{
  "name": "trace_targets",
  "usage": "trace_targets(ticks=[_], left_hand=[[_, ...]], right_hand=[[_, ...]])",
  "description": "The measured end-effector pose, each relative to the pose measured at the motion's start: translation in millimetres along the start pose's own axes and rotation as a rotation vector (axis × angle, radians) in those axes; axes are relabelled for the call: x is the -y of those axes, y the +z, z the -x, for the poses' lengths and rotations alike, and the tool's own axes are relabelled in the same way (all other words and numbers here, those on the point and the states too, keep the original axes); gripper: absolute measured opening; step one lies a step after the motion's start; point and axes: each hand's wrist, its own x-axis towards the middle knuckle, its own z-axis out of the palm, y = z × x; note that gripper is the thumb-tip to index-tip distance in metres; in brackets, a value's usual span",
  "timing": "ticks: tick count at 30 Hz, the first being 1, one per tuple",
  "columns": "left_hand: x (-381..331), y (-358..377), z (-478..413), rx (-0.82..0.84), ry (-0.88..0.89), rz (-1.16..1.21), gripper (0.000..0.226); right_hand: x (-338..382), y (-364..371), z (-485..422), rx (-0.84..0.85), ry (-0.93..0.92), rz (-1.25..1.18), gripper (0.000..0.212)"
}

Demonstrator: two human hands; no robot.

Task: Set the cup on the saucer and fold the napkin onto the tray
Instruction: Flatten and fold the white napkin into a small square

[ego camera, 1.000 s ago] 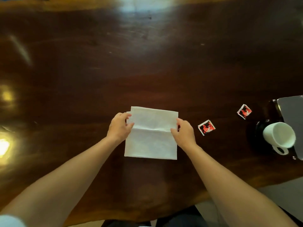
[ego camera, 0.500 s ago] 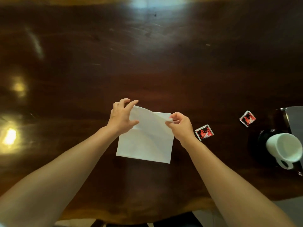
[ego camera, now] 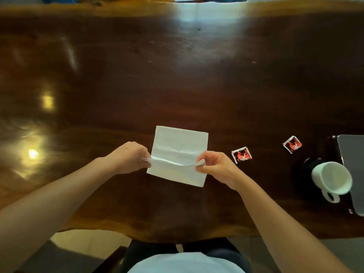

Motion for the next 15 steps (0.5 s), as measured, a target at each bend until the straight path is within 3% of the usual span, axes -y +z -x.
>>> trace_targets(ticks=[6, 11, 15], left_hand=[[-5.1, 1.9, 45.7, 0.126, 0.066, -0.051, 0.015], [-14.2, 24.8, 64.2, 0.293, 0.125, -0.044, 0.021], [-15.0, 12.3, 59.3, 0.320, 0.091, 0.135, 0.023]], right_hand=[[10.8, 8.8, 17.0, 0.191, 0.085, 0.462, 0.009], [12.5, 19.5, 25.7, 0.415, 0.200, 0.627, 0.010], [20.0, 13.3, 24.4, 0.457, 0.255, 0.676, 0.010]])
